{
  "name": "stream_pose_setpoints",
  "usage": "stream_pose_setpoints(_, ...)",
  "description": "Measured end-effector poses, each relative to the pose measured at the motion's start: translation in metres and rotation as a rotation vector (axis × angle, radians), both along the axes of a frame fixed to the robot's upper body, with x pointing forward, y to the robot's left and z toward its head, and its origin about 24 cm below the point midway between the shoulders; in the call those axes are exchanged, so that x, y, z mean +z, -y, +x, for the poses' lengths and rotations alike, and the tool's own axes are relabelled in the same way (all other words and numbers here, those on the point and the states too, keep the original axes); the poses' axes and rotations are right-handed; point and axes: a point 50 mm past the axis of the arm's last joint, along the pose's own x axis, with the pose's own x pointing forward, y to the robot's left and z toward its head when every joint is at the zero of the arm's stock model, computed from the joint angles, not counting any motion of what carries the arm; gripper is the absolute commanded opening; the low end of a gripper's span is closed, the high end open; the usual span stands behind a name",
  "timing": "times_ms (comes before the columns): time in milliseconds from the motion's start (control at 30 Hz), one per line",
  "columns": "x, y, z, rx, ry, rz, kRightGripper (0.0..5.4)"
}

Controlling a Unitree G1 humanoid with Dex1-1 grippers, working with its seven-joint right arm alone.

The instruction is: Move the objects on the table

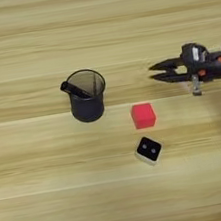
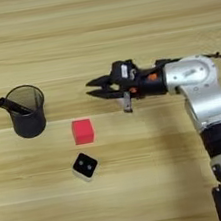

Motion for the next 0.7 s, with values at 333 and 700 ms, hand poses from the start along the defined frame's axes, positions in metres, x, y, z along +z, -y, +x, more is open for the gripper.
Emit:
stream_pose_setpoints(333, -0.023, -0.011, -0.005, 0.024, 0.050, -0.208, 0.66)
stream_pose_setpoints(700, -0.050, -0.002, 0.001, -0.041, 0.046, -0.355, 0.66)
